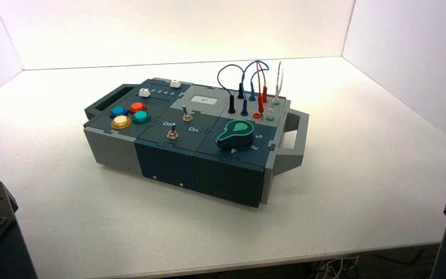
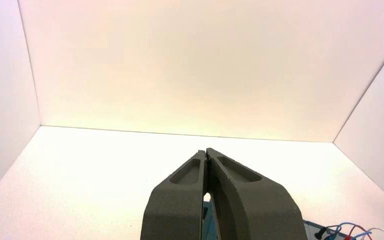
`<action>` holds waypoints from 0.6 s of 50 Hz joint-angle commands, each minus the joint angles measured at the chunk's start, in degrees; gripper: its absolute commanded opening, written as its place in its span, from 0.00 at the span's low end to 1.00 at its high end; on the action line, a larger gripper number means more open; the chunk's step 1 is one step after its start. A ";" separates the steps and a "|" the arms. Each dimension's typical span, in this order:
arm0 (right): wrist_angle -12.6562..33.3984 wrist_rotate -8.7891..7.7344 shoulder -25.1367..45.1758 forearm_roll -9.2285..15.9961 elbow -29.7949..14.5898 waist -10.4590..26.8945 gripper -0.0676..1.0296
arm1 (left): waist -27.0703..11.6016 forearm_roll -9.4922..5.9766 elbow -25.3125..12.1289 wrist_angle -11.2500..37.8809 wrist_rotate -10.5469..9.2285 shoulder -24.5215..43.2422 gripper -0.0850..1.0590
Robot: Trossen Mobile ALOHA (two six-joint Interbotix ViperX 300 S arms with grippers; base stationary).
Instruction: Move the right gripper to the left.
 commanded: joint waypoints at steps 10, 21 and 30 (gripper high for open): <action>-0.70 0.18 0.97 0.26 -1.05 -0.09 0.04 | -0.26 -0.09 -0.97 -0.44 -0.18 0.70 0.05; -0.97 -0.26 1.32 0.44 -1.32 0.44 0.04 | -0.35 -0.09 -0.97 -0.44 -0.18 0.62 0.05; -2.29 -1.49 5.71 2.20 -2.72 1.93 0.04 | -0.35 -0.18 -0.97 -0.62 -0.18 0.79 0.05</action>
